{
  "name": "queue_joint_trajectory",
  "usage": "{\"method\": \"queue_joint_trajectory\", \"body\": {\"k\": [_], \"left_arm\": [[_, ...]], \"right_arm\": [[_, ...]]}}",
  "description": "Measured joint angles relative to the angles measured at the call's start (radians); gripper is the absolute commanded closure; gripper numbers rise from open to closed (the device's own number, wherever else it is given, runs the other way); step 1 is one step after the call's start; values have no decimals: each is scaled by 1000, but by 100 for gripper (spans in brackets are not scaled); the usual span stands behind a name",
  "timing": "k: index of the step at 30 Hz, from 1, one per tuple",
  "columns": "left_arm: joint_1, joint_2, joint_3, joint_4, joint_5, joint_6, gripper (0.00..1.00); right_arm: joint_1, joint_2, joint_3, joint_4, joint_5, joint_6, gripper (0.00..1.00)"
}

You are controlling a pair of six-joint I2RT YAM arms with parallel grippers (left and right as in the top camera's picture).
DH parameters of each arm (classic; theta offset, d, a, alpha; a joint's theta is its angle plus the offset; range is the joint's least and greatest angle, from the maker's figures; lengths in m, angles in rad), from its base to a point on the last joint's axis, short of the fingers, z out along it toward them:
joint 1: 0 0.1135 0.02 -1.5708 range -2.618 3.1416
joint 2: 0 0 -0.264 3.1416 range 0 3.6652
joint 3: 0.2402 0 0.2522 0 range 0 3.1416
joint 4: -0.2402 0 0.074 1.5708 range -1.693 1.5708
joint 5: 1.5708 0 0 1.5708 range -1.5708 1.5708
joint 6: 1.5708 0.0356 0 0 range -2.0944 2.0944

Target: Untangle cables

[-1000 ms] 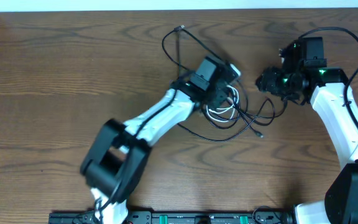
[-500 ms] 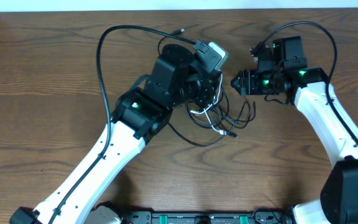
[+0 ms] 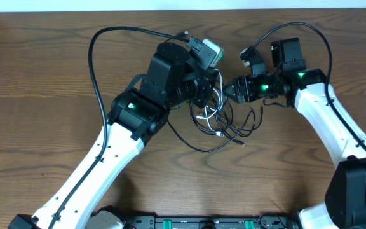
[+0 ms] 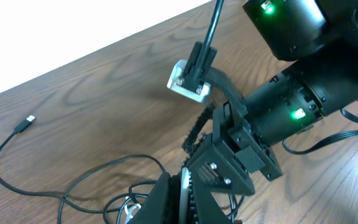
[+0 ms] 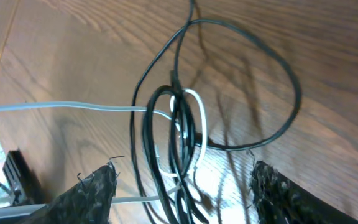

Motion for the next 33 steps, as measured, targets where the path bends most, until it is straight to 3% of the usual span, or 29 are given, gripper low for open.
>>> {"method": "queue_joint_trajectory", "body": {"k": [7,11,16,22,33], "left_arm": [[0,0,0,0,3,0,93],[2,-1,0,0,6,0,93],[64,-32,0,0,7,-26,93],[199,-109,30,-3,7,-52,93],[392,-178,292,20,10,-56,93]], "right_arm": [[40,79,0,0,37,3,62],[40,113,-1,-1,150,83,78],[40,156,-1,0,269,183,91],[40,214,-1,0,314,248,95],[34,304,-2,-1,343,322,96]]}}
